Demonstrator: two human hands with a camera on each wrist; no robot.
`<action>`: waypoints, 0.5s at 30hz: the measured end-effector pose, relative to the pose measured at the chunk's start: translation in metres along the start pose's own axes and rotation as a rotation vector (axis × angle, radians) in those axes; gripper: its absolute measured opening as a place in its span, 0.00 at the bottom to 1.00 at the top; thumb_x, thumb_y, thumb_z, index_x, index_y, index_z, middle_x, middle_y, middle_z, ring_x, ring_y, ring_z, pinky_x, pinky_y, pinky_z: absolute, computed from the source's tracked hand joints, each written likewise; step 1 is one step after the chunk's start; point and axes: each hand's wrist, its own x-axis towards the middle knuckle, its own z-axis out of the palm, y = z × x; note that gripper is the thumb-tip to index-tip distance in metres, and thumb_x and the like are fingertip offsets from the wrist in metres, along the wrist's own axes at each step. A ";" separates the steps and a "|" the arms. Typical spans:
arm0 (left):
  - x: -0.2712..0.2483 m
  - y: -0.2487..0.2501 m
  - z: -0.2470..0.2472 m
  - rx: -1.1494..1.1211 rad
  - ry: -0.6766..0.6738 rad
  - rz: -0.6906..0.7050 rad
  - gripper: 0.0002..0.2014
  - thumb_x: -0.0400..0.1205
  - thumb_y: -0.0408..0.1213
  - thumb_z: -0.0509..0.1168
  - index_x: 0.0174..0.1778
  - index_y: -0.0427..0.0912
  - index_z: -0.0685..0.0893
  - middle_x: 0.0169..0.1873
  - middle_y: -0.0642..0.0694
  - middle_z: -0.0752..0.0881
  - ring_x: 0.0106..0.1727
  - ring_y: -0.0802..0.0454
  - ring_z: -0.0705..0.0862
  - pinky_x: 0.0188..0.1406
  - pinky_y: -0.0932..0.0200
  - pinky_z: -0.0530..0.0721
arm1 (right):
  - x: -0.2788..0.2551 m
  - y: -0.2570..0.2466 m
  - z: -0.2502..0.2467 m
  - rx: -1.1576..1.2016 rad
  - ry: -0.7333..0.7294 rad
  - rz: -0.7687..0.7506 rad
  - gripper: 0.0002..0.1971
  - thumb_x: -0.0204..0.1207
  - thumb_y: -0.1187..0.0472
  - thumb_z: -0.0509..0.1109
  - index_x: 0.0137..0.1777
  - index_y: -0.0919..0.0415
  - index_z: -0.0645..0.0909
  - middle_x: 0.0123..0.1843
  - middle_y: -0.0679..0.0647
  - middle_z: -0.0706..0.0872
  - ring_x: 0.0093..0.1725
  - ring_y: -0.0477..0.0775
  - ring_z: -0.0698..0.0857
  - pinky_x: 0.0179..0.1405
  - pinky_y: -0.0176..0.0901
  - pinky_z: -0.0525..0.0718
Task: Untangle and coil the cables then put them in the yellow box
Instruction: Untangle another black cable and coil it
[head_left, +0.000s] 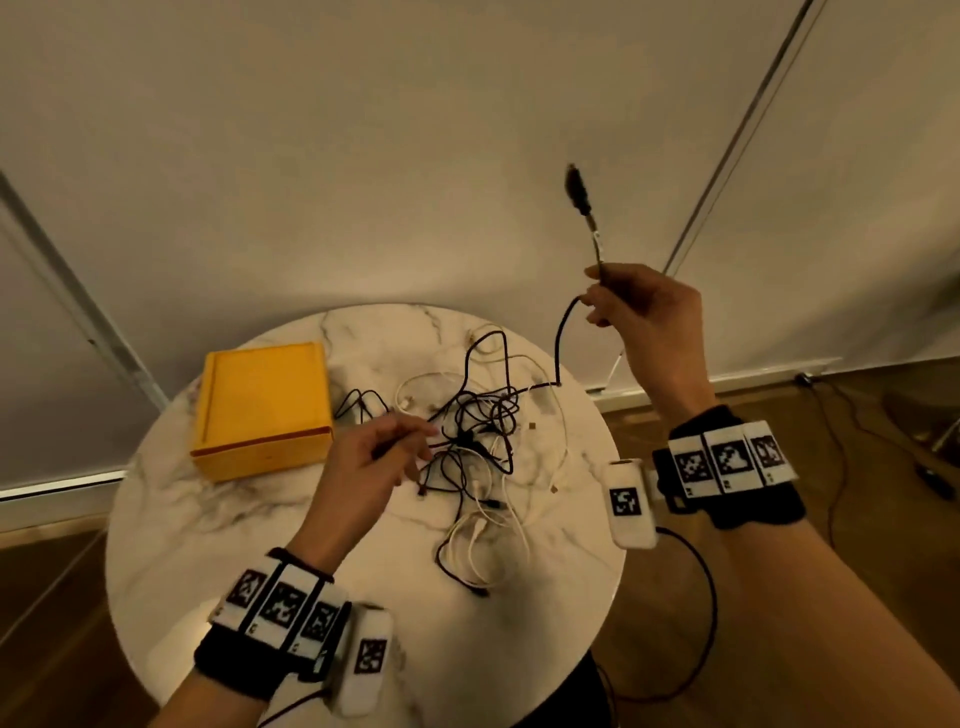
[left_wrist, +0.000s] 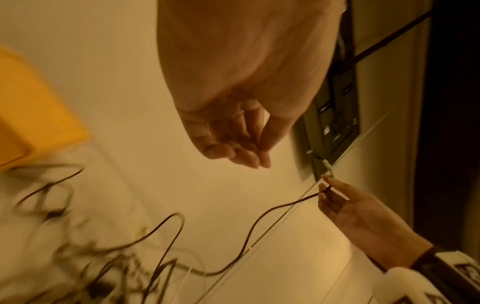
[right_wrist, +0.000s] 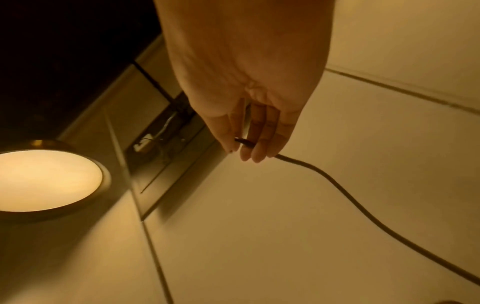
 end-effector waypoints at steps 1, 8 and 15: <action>0.001 0.015 -0.007 -0.011 0.062 0.070 0.12 0.83 0.25 0.63 0.45 0.45 0.88 0.31 0.46 0.88 0.30 0.52 0.82 0.29 0.59 0.76 | -0.001 -0.010 0.005 -0.011 -0.033 -0.025 0.09 0.77 0.68 0.72 0.54 0.59 0.87 0.44 0.55 0.91 0.39 0.50 0.87 0.41 0.36 0.86; -0.010 0.080 -0.024 0.559 0.117 0.680 0.19 0.75 0.29 0.65 0.63 0.44 0.83 0.62 0.54 0.83 0.66 0.55 0.79 0.64 0.61 0.73 | -0.046 -0.009 0.060 -0.340 -0.583 -0.225 0.07 0.74 0.60 0.77 0.52 0.56 0.90 0.39 0.45 0.88 0.35 0.43 0.82 0.36 0.34 0.77; -0.013 0.020 -0.013 0.336 -0.183 0.120 0.12 0.74 0.43 0.63 0.39 0.38 0.86 0.27 0.38 0.80 0.32 0.43 0.80 0.30 0.47 0.69 | -0.090 0.010 0.078 -0.234 -0.649 -0.211 0.06 0.72 0.58 0.79 0.45 0.59 0.89 0.42 0.45 0.90 0.43 0.42 0.87 0.44 0.39 0.85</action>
